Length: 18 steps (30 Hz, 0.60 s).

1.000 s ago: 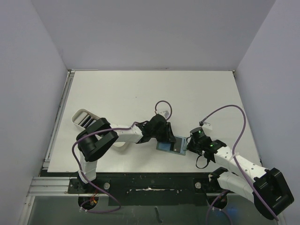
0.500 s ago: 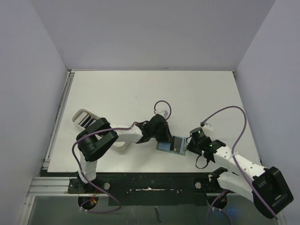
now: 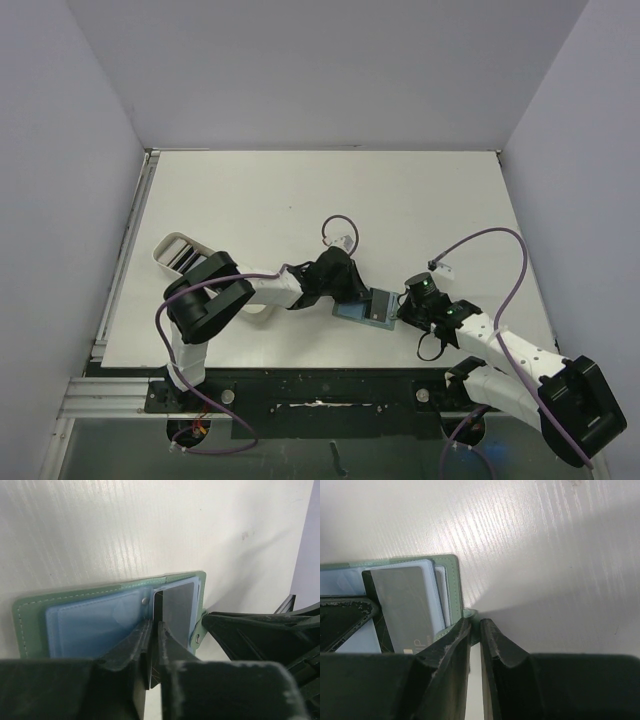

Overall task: Put the credit cards into the card holder
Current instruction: Insert the credit card into the card holder.

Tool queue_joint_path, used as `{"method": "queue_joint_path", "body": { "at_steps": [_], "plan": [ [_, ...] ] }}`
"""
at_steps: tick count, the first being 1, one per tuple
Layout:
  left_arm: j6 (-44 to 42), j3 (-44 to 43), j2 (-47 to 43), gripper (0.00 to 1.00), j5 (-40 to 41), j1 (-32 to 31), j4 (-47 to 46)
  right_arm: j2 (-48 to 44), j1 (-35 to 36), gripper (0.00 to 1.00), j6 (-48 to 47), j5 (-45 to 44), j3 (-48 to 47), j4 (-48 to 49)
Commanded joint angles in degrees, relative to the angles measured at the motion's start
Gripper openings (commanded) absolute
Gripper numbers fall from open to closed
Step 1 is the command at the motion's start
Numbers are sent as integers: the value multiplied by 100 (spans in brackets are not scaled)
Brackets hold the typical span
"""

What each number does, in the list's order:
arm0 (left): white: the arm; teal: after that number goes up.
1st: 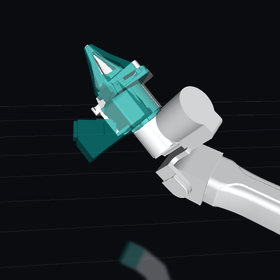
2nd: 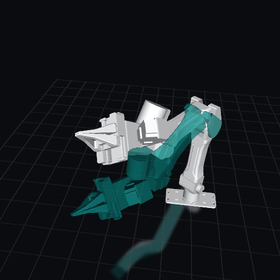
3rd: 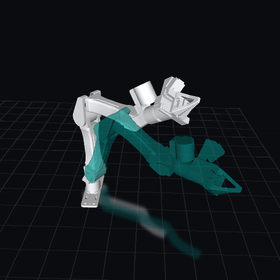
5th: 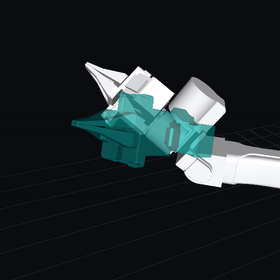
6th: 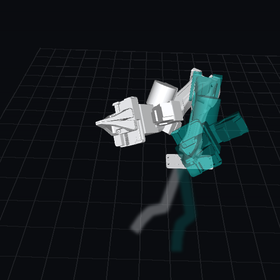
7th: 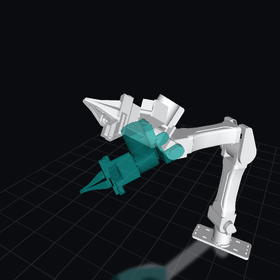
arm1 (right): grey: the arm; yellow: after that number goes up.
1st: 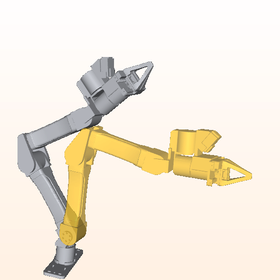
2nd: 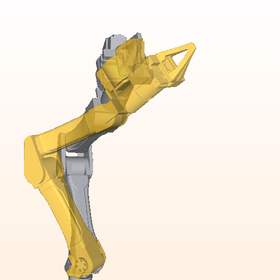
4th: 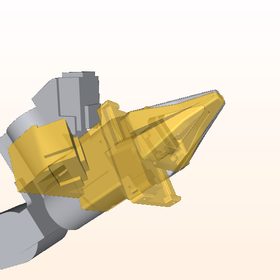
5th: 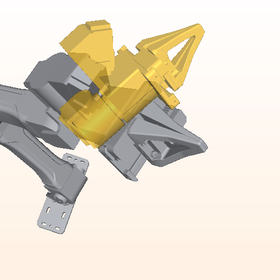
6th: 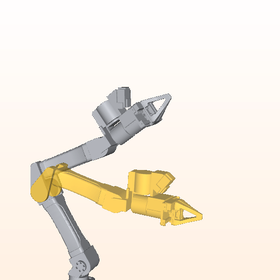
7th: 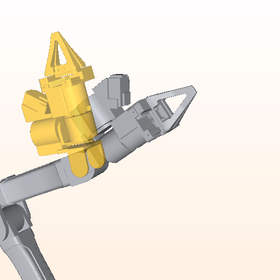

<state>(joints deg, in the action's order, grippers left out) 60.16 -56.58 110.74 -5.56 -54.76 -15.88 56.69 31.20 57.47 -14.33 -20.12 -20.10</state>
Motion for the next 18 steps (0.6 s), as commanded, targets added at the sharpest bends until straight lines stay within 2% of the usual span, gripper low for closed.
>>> {"method": "queue_joint_path", "body": {
  "at_steps": [1,7,18],
  "plan": [
    [124,49,100,12,55,-25,-316,-33,66,15,50,115,138,-11],
    [-64,37,-178,24,218,-26,-119,-77,70,15,3,63,46,-45],
    [-296,-30,-354,30,489,-75,203,-191,68,15,-43,1,-3,-153]
  ]
}}
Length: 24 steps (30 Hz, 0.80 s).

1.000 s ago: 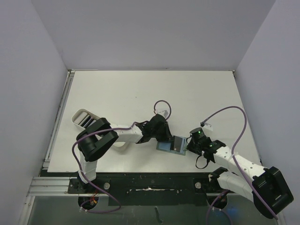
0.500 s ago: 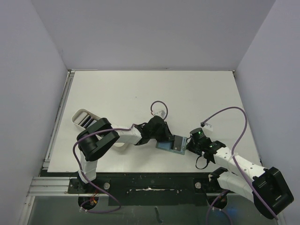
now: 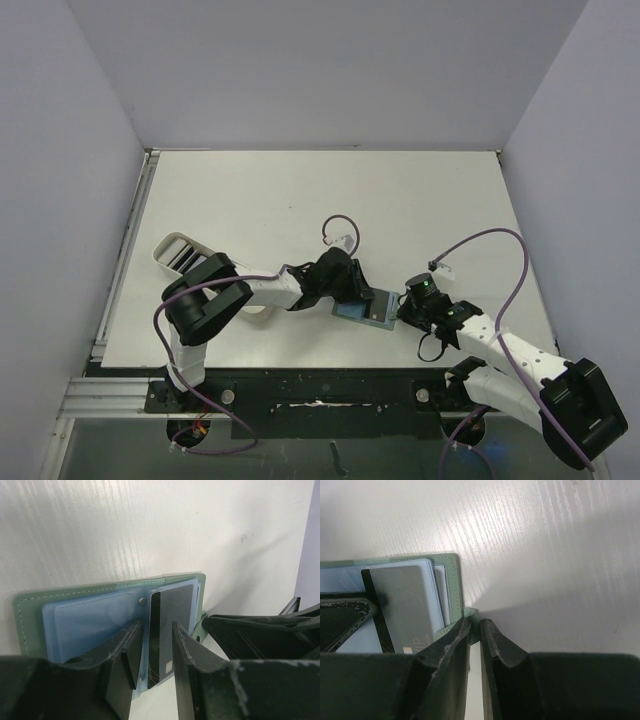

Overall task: Put the credit cards into the card holder
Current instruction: Insert the credit card into the card holder.

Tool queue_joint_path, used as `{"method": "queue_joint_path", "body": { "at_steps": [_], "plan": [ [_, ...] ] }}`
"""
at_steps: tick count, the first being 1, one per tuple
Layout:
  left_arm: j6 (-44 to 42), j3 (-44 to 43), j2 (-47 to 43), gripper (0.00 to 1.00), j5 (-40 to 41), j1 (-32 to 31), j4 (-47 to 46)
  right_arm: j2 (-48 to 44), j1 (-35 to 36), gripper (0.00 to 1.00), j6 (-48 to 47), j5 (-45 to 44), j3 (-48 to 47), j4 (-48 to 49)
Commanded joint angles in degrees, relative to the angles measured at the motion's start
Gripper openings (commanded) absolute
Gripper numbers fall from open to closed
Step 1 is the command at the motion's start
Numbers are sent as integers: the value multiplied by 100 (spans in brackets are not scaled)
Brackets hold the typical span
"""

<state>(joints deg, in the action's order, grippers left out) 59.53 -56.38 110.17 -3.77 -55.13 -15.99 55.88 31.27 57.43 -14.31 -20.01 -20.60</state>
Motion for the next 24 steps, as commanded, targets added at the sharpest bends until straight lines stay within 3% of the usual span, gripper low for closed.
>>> {"method": "queue_joint_path", "body": {
  "at_steps": [1,13,24],
  "plan": [
    [-253,-75,-307,30,329,-53,263,-112,63,15,-45,-2,-13,-102],
    [-451,-226,-396,34,582,-244,579,-37,62,15,-61,16,9,-23],
    [-564,-602,-244,29,693,-508,807,-48,59,14,-39,25,25,-17]
  ]
}}
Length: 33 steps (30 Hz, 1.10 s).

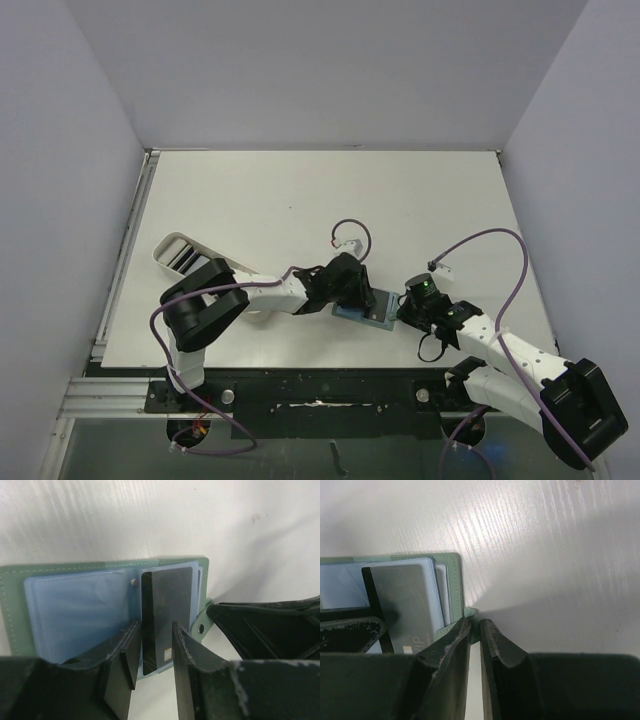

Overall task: Put the credit cards into the card holder
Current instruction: Insert the credit card into the card holder.

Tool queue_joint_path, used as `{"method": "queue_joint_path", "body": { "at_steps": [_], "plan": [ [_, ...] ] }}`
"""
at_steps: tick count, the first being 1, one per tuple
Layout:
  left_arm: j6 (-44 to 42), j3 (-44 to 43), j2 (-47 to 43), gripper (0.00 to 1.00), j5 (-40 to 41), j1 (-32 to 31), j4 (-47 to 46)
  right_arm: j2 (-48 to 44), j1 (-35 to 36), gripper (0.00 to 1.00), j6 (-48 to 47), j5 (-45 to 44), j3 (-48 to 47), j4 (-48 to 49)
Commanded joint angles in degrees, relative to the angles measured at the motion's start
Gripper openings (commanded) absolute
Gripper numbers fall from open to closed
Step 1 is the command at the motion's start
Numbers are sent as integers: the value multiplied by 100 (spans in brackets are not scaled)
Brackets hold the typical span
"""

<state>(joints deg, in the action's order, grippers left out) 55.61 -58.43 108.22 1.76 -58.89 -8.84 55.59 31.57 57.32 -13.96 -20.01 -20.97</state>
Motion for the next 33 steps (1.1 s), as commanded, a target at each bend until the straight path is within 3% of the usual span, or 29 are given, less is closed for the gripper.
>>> {"method": "queue_joint_path", "body": {
  "at_steps": [1,14,17,20,23,27,33],
  "plan": [
    [-180,-435,-13,28,116,-153,108,-10,35,14,-30,-4,24,31],
    [-148,-603,149,28,30,-281,183,-10,33,15,-169,-133,-159,-97],
    [-198,-590,68,29,19,-281,172,-180,32,19,-226,-258,-308,-329],
    [-432,-634,-43,40,-97,-245,262,-379,33,27,-292,-318,-485,-594],
    [-732,-708,-258,45,-91,-176,614,-663,33,35,-354,-346,-630,-791],
    [-1189,-761,-655,71,123,9,1158,-1096,34,45,-477,-355,-798,-956],
    [-2014,-870,-1380,73,583,512,2170,-1475,41,50,-818,-213,-1049,-1040]
  ]
}}
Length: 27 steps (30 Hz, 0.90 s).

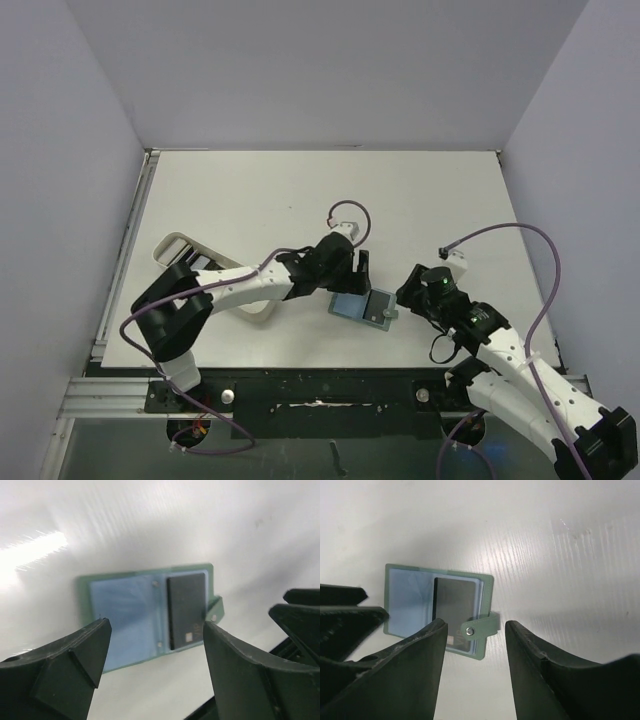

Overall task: Put the credit cards into the card holder
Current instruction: Insert the credit card into the card holder, then pick up the credit card from the storage box.

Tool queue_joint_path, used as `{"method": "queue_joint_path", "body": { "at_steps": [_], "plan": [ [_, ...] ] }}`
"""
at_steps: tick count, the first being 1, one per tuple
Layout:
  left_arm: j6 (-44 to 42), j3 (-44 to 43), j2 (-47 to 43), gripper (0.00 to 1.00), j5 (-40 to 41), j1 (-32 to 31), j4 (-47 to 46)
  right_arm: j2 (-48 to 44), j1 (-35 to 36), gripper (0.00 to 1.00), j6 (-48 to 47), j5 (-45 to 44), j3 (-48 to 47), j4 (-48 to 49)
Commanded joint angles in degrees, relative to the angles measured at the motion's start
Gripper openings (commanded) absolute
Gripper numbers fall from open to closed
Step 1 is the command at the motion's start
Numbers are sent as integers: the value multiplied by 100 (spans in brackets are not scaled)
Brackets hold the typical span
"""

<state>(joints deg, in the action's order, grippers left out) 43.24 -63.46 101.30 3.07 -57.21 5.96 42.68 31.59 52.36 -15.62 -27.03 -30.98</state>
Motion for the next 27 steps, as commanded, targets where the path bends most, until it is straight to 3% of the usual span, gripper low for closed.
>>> {"method": "queue_joint_path", "body": {
  "at_steps": [1,7,14,23,27],
  "plan": [
    [-917,-368,-811,74,521,427,834,-215,40,50,-363,7,-367,-4],
    [-1995,-311,-1576,73,1511,961,1858,-395,60,50,-553,179,-408,166],
    [-3275,-115,-2175,61,2840,1612,2632,-427,74,49,-678,257,-366,260],
    [-4260,297,-2481,59,2697,3126,2497,-338,84,49,-783,376,-341,360],
    [-5369,1147,-2874,59,2743,3668,1419,-346,76,49,-821,436,-308,415]
  ]
}}
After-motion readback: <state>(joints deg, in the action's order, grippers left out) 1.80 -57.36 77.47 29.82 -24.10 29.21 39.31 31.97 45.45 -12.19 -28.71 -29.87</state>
